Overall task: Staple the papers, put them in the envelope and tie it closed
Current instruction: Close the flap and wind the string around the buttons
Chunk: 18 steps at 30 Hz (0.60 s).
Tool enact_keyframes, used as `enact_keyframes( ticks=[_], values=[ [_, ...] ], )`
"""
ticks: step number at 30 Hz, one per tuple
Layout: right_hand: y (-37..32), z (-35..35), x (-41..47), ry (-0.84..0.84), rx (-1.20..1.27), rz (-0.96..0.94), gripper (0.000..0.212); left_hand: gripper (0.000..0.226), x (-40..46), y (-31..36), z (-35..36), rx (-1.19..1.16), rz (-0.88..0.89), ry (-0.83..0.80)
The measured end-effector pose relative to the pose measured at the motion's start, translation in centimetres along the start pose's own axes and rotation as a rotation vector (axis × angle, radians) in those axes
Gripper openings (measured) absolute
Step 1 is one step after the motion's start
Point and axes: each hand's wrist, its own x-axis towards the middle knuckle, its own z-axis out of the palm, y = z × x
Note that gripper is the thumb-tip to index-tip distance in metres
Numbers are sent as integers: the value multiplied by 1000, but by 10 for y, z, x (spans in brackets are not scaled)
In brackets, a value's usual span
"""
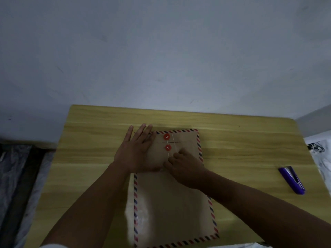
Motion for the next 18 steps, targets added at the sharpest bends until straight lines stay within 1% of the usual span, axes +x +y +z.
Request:
enact_keyframes(
  ticks=[1, 2, 5, 9, 11, 13, 14, 16, 18],
  values=[
    [0, -3, 1, -68, 67, 14, 27, 139, 0, 0, -1, 4, -4, -17],
    [1, -5, 3, -90, 116, 15, 29, 139, 0, 0, -2, 6, -8, -27],
    [4, -5, 13, -22, 177, -2, 27, 134, 0, 1, -2, 1, -15, -23],
    [12, -7, 39, 76, 111, -54, 15, 130, 0, 1, 2, -20, -4, -2],
    [18, -11, 54, 119, 50, -36, 21, 133, -2, 1, 3, -44, 9, 25],
    [29, -14, 64, 205, -25, -3, 33, 136, -3, 2, 3, -71, 8, 21],
    [35, -19, 68, 250, -41, 10, 34, 137, -3, 3, 2, -72, 5, 17],
    [49, -26, 70, 286, -31, 31, 26, 139, -3, 5, -1, -55, -1, 9],
    [66, -28, 67, 250, -22, 66, 18, 141, -2, 6, -2, -63, -12, 7]
  ],
)
